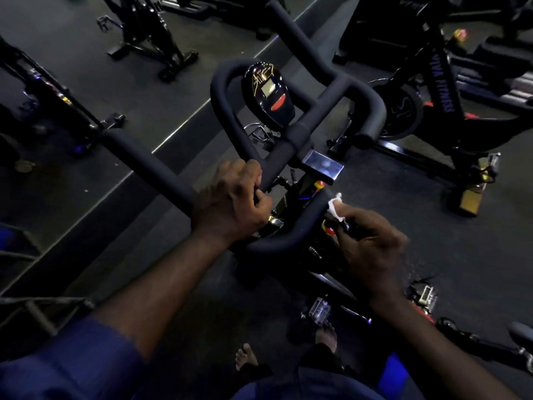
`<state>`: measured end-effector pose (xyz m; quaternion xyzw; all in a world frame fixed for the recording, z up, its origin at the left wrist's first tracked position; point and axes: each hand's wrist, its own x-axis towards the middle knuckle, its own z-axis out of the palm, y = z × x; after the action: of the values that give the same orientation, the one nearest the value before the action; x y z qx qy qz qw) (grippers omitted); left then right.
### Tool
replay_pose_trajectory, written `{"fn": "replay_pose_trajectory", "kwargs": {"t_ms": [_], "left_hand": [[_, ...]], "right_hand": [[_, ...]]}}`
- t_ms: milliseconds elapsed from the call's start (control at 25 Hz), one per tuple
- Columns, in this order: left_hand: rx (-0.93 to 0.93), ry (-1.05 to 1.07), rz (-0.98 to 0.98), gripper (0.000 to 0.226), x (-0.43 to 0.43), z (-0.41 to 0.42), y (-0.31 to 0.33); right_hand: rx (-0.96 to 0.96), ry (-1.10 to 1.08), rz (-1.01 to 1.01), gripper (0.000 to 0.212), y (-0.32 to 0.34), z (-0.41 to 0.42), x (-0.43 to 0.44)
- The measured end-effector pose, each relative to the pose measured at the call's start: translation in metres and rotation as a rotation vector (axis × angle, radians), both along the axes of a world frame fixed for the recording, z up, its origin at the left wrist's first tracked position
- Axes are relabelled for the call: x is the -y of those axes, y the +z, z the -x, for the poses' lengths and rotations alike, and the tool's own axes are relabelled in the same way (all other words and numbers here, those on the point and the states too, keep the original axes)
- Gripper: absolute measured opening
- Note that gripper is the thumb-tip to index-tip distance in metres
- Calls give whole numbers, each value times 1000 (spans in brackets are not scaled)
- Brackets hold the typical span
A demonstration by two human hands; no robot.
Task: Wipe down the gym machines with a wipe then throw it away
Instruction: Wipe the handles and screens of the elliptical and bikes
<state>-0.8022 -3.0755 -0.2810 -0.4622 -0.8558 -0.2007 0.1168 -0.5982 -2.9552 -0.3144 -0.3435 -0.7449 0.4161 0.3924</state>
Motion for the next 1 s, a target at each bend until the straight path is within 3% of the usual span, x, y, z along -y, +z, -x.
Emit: {"fn": "replay_pose_trajectory", "kwargs": {"t_ms": [80, 200, 240, 280, 360, 440, 600, 720, 880, 1000], "left_hand": [[12, -13, -16, 20, 0, 1, 0], [114, -66, -108, 12, 6, 5, -1], [144, -74, -140, 9, 8, 7, -2], [170, -80, -164, 8, 10, 9, -3], [201, -97, -183, 9, 10, 11, -2], [199, -113, -172, 9, 11, 9, 1], [194, -109, -149, 7, 13, 9, 3], [172, -81, -169, 7, 9, 13, 0], [289, -29, -149, 33, 4, 13, 2], [329, 19, -97, 37, 4, 13, 2]], "right_hand": [[63, 86, -163, 6, 7, 0, 23], [292, 576, -49, 15, 11, 3, 72], [275, 649, -92, 18, 12, 2, 80], [272, 573, -152, 22, 13, 0, 77], [219, 216, -387, 23, 19, 4, 52], [279, 26, -395, 23, 34, 11, 39], [400, 217, -397, 26, 13, 15, 89], [342, 313, -429, 30, 26, 29, 92], [513, 637, -624, 34, 49, 35, 42], [601, 524, -713, 36, 50, 39, -14]]}}
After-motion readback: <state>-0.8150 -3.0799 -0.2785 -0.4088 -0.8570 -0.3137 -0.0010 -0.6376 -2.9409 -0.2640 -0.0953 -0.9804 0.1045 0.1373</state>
